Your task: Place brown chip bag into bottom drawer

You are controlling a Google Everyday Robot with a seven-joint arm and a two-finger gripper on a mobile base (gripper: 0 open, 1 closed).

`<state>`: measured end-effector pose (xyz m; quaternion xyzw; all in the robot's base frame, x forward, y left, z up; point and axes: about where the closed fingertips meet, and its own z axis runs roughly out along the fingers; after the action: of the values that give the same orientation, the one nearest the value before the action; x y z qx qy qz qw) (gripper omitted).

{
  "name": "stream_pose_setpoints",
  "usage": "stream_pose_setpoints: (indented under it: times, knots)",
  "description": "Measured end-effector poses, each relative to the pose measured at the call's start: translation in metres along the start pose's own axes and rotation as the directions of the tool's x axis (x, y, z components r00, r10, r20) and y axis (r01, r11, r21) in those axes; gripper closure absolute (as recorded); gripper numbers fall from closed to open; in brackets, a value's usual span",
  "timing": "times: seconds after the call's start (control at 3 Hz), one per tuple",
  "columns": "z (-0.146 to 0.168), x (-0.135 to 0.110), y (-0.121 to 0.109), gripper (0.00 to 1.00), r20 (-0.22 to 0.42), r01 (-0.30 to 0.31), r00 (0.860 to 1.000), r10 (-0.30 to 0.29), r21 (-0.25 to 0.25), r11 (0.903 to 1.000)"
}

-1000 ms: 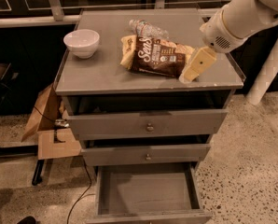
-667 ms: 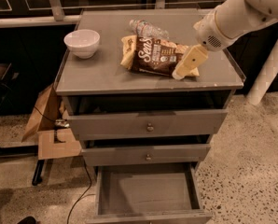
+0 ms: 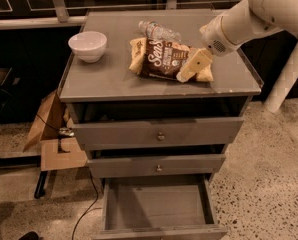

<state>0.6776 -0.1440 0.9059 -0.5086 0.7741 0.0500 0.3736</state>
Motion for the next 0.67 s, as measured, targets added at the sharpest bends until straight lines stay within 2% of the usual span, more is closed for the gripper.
stream_pose_setpoints:
  times: [0.67]
  knots:
    - [0.037, 0.006, -0.015, 0.0, 0.048, -0.013, 0.999, 0.013, -0.003, 0.9999]
